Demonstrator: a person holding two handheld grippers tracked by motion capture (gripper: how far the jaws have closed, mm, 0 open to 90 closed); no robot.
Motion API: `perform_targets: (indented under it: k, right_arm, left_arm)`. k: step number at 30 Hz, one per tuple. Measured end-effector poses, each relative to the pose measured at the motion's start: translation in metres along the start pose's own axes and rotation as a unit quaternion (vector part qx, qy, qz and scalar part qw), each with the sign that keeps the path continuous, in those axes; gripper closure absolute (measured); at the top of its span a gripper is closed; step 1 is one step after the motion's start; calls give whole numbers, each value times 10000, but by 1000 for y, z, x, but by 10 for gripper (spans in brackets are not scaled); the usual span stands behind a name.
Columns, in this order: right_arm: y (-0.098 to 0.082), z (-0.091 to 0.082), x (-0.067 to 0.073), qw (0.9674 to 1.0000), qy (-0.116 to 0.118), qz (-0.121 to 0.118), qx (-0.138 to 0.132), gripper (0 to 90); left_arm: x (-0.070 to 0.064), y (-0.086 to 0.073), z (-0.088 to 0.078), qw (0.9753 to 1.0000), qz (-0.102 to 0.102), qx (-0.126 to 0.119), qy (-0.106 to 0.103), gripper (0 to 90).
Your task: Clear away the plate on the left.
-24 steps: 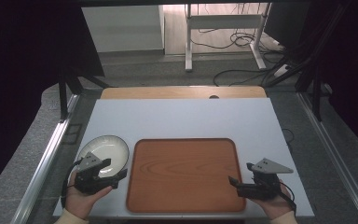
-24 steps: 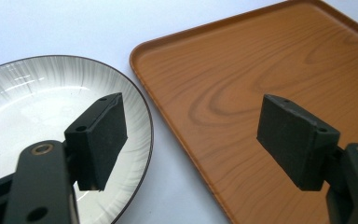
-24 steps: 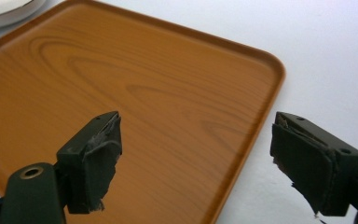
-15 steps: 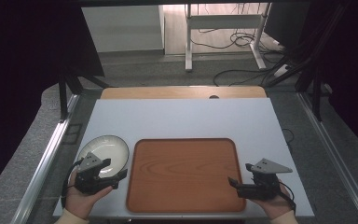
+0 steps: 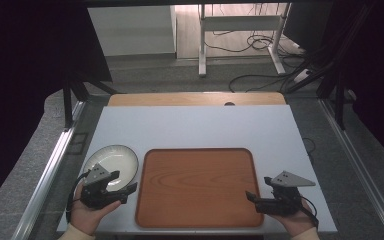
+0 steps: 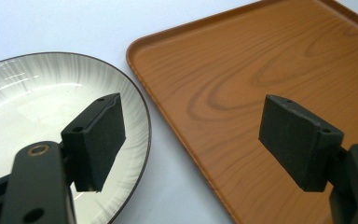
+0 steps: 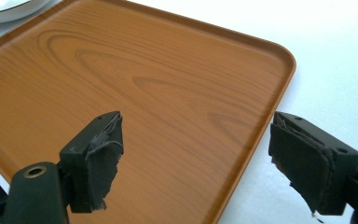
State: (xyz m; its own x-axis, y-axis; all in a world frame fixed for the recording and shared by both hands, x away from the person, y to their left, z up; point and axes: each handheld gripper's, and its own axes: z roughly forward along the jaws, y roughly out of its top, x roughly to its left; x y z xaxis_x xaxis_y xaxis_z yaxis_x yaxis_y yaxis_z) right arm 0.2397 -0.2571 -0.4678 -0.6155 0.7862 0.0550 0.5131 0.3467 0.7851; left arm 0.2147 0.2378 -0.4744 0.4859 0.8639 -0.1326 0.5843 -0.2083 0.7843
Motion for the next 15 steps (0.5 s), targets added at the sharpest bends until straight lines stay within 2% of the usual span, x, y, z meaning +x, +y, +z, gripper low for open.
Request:
perform_targets:
  k: [6,13,15]
  right_arm:
    - [2,1,-1,10000,52,-67,-11,180]
    - [3,1,-2,10000,41,-77,-36,180]
    - [4,2,-3,10000,48,-75,-46,180]
  left_arm:
    - [-1,1,-1,9995,-239,-31,-179,210]
    - [1,10,-9,9994,-266,-69,-188,210]
    - [5,15,-14,9995,-280,-87,-127,217]
